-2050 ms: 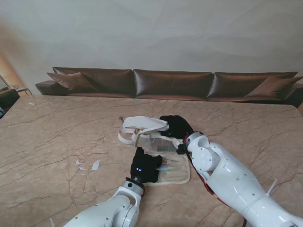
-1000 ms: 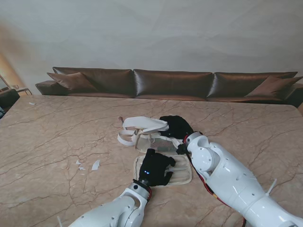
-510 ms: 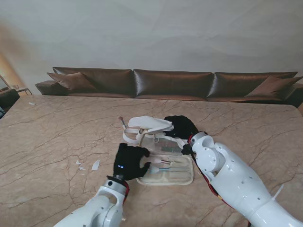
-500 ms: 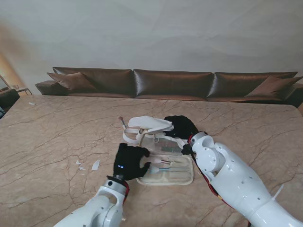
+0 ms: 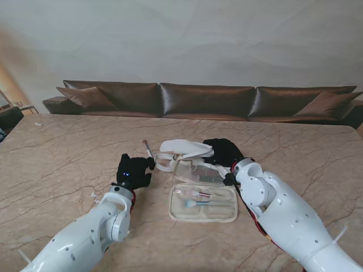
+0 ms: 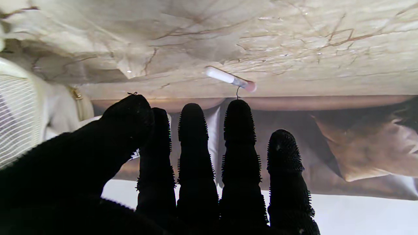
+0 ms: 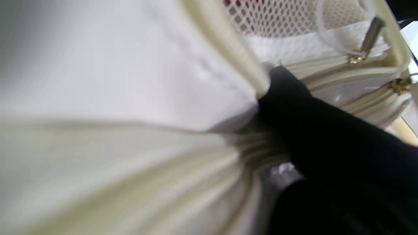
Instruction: Pack the cosmetics bag
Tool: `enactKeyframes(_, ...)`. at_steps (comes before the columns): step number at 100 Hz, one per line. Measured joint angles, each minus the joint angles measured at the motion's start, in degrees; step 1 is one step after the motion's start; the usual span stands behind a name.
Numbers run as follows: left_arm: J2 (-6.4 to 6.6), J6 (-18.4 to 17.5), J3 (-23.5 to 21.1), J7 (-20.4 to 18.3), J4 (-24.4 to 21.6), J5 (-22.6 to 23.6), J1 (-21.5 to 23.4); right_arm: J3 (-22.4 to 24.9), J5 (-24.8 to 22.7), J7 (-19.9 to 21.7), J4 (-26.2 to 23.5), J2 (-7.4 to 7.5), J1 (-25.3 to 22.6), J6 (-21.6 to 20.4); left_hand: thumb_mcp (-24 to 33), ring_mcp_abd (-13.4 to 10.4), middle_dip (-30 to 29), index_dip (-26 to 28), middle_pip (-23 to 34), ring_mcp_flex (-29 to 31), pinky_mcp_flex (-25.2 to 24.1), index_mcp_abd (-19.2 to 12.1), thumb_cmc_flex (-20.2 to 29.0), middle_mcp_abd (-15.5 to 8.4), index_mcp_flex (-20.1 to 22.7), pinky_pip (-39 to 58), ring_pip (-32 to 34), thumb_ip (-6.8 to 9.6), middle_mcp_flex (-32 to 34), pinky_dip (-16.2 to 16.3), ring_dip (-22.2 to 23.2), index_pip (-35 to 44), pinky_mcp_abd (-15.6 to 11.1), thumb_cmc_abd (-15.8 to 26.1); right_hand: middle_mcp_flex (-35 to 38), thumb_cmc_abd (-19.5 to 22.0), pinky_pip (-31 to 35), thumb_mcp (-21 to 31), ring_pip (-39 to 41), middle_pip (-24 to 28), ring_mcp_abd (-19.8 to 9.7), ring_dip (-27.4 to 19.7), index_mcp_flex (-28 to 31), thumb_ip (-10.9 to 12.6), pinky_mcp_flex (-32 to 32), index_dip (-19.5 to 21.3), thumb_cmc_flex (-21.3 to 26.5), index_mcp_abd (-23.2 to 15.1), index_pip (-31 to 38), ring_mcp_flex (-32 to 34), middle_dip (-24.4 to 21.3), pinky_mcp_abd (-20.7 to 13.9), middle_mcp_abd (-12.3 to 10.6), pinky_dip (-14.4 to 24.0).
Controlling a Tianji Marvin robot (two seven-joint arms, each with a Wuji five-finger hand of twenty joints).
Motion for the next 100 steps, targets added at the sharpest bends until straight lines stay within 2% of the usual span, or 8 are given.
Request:
enactKeyframes(7, -0.20, -0.51, 1.94, -0.09, 2.91, -1.72, -2.67, 0.06, 0.03, 0.03, -0.02, 0.01, 0.00, 0.10, 0.11, 0.00, -0.10, -0.57, -0.04, -1.58, -0.89, -0.01, -0.04, -0.49, -1.92, -0.59, -1.08, 0.00, -3.55, -0.02, 0.26, -3.17, -0.05, 0.41, 0.00, 0.00, 0.00, 0.00, 0.05, 0.00, 0.00, 0.00, 0.00, 0.00, 0.00, 0.00, 0.00, 0.00, 0.00, 0.00, 0.07, 0.00, 0.00, 0.00)
enactKeyframes(13, -0.65, -0.62, 2.99, -0.23, 5.22, -3.37, -4.46, 0.15, 0.06, 0.11, -0.02, 0.02, 0.00, 0.16, 0.13, -0.03, -1.50, -1.51, -0.11, -3.08, -2.10, 1.56, -0.14, -0.49, -3.40, -1.88, -1.85, 0.11, -7.72, -0.03, 0.27, -8.35, -0.89, 5.05, 0.00, 0.00, 0.00, 0.00, 0.09, 0.00, 0.00, 0.00, 0.00, 0.00, 0.00, 0.00, 0.00, 0.00, 0.00, 0.00, 0.22, 0.00, 0.01, 0.00)
enactKeyframes(21, -1.33, -0.67, 4.43, -0.69, 8.04, -5.90, -6.55, 0.22, 0.07, 0.31, -0.02, 0.06, 0.00, 0.26, -0.14, -0.10, -5.12, -1.55, -3.62, -6.60, -3.76, 4.55, -0.47, 2.09, -4.08, -4.61, -5.22, 3.93, -13.17, -0.38, -1.94, -15.10, -2.08, 10.17, 0.00, 0.00, 0.00, 0.00, 0.10, 0.00, 0.00, 0.00, 0.00, 0.00, 0.00, 0.00, 0.00, 0.00, 0.00, 0.00, 0.23, 0.00, 0.01, 0.00)
enactKeyframes(36, -2.27, -1.20, 8.77, -1.09, 13.65, -6.27, -10.70, 0.48, 0.04, 0.88, 0.03, 0.12, 0.01, 0.26, -1.65, -1.11, -11.54, -3.50, -7.06, -9.06, -4.36, 6.13, 1.36, 2.58, -5.77, -6.10, -8.66, 3.96, -19.07, -1.20, -6.23, -21.43, -3.33, 11.48, 0.00, 0.00, 0.00, 0.00, 0.11, 0.00, 0.00, 0.00, 0.00, 0.00, 0.00, 0.00, 0.00, 0.00, 0.00, 0.00, 0.24, 0.00, 0.02, 0.00)
enactKeyframes(53, -3.42, -2.12, 11.80, -1.54, 18.19, -9.83, -14.12, 1.40, -0.55, 1.32, -0.19, 0.29, -0.46, 0.25, -3.67, -1.12, -12.08, -5.79, -8.06, -10.29, -4.79, 8.03, 5.04, 3.44, -8.47, -6.10, -8.61, 4.01, -22.70, -1.22, -6.86, -26.99, -3.35, 13.87, 0.00, 0.00, 0.00, 0.00, 0.12, 0.00, 0.00, 0.00, 0.00, 0.00, 0.00, 0.00, 0.00, 0.00, 0.00, 0.01, 0.25, 0.00, 0.02, 0.00)
enactKeyframes(63, -5.04, -2.98, 13.51, 0.59, 23.09, -10.77, -16.33, 1.51, -0.54, 1.46, -0.42, 0.48, -0.65, 0.40, -4.62, -1.13, -13.02, -5.79, -8.01, -12.88, -5.64, 8.05, 7.27, 3.44, -9.60, -6.10, -9.95, 4.01, -25.12, -1.23, -7.29, -27.08, -3.43, 13.87, 0.00, 0.00, 0.00, 0.00, 0.14, 0.00, 0.00, 0.00, 0.00, 0.00, 0.00, 0.00, 0.00, 0.00, 0.00, 0.01, 0.25, 0.00, 0.02, 0.00)
enactKeyframes(79, -6.16, -4.98, 17.14, 1.21, 27.60, -12.32, -19.24, 1.50, -0.43, 1.88, -0.51, 0.59, -0.65, 0.47, -5.98, -1.64, -14.51, -7.18, -9.58, -17.95, -7.68, 8.26, 7.64, 2.73, -10.63, -7.09, -14.40, 4.01, -29.27, -1.29, -11.82, -29.30, -3.47, 14.51, 0.00, 0.00, 0.00, 0.00, 0.19, 0.00, 0.00, 0.00, 0.00, 0.00, 0.00, 0.00, 0.00, 0.00, 0.00, 0.01, 0.25, 0.00, 0.02, 0.00)
enactKeyframes(100, -9.80, -7.91, 22.12, 2.09, 37.63, -16.64, -23.33, 1.18, 0.24, 2.38, -0.34, 0.67, -0.34, 0.51, -5.73, -1.71, -14.92, -8.50, -9.89, -18.53, -8.22, 9.40, 8.63, 2.22, -11.41, -7.49, -13.29, 4.35, -29.98, -1.33, -12.48, -31.51, -3.55, 16.16, 0.00, 0.00, 0.00, 0.00, 0.63, 0.00, 0.00, 0.00, 0.00, 0.00, 0.00, 0.00, 0.00, 0.00, 0.00, 0.00, 0.25, 0.00, 0.04, 0.07)
